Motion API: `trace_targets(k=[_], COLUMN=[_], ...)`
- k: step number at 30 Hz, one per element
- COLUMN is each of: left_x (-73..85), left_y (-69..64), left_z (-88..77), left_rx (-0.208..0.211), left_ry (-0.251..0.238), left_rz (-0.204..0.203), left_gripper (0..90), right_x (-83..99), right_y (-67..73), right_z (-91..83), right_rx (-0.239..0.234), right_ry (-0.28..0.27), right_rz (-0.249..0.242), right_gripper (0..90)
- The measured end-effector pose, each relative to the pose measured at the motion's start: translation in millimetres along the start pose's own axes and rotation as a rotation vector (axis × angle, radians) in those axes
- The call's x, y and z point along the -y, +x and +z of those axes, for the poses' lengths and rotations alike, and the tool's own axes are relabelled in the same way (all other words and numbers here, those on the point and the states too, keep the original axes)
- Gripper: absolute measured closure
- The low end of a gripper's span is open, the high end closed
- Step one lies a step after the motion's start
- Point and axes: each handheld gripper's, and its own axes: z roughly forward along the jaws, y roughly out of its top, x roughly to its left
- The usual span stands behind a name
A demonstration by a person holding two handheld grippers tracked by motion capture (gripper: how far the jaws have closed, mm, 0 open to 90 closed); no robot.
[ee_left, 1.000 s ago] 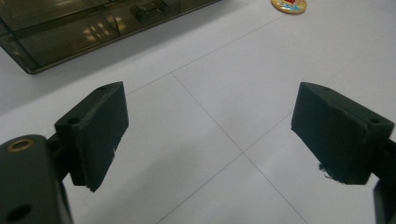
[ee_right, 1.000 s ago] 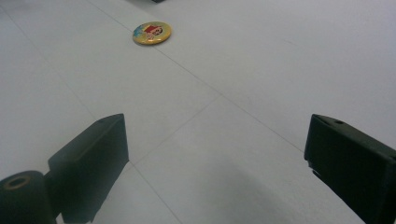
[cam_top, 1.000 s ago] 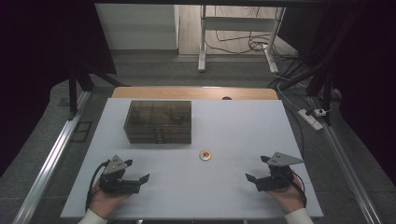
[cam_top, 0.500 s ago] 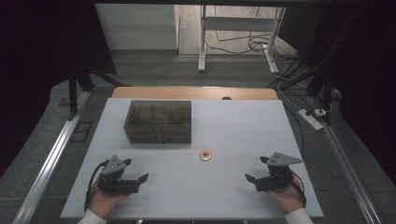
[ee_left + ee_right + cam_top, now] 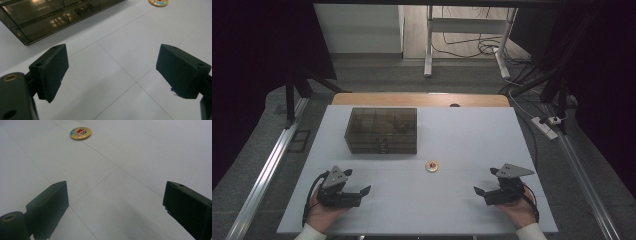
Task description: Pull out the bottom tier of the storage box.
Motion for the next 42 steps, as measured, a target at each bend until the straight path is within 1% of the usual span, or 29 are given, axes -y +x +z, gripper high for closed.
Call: trace_targets(k=[11,15,16,20,21,23,24,25,26,27,28,31,34,40,42], left_x=[-4.7,-6.5,-6.5,-9.3,-9.7,-10.2,-11.0,-11.0,-11.6,-11.6,-12.2,-13.2,-15.2,-19.1,-19.3], left_y=[-0.9,-1.7,-1.7,-4.4,-4.8,-5.2,-5.7,-5.7,-6.3,-6.3,-6.7,-6.6,-6.9,-7.8,-7.8], left_z=[0.7,1.3,1.3,3.8,4.5,5.2,6.7,6.7,8.0,8.0,9.3,10.4,12.3,15.3,15.4], left_rx=[-0.024,-0.036,-0.036,-0.054,-0.056,-0.062,-0.071,-0.071,-0.080,-0.080,-0.088,-0.094,-0.108,-0.123,-0.127], left_ry=[0.006,0.009,0.009,0.024,0.026,0.028,0.037,0.037,0.045,0.045,0.049,0.052,0.055,0.057,0.059], left_rz=[0.041,0.070,0.070,0.119,0.129,0.136,0.155,0.155,0.171,0.171,0.183,0.191,0.209,0.241,0.244], left_gripper=[12.2,12.1,12.1,11.6,11.6,11.6,11.7,11.7,11.7,11.8,12.0,12.0,12.1,12.2,12.2], right_x=[0.0,-0.1,-0.1,0.0,0.0,0.1,0.1,0.1,0.1,0.1,0.2,0.2,0.3,0.5,0.6], right_y=[0.3,0.3,0.4,0.6,0.5,0.5,0.3,0.3,0.1,0.1,0.5,0.6,0.6,0.5,0.5], right_z=[1.2,1.9,2.0,2.5,2.5,2.5,2.6,2.6,2.7,3.0,3.2,3.6,4.2,4.5,4.6], right_rx=[-0.001,-0.004,-0.004,-0.005,-0.005,-0.005,-0.004,-0.004,-0.010,-0.010,-0.006,-0.006,-0.008,-0.009,-0.009], right_ry=[0.004,0.009,0.009,0.012,0.012,0.012,0.013,0.013,0.018,0.018,0.017,0.018,0.021,0.022,0.021], right_rz=[-0.002,-0.003,-0.003,-0.004,-0.004,-0.003,-0.002,-0.002,-0.003,-0.004,-0.002,-0.004,-0.002,-0.003,-0.002], right_gripper=[6.5,6.5,6.5,6.5,6.5,6.5,6.5,6.5,6.5,6.5,6.5,6.5,6.5,6.5,6.5])
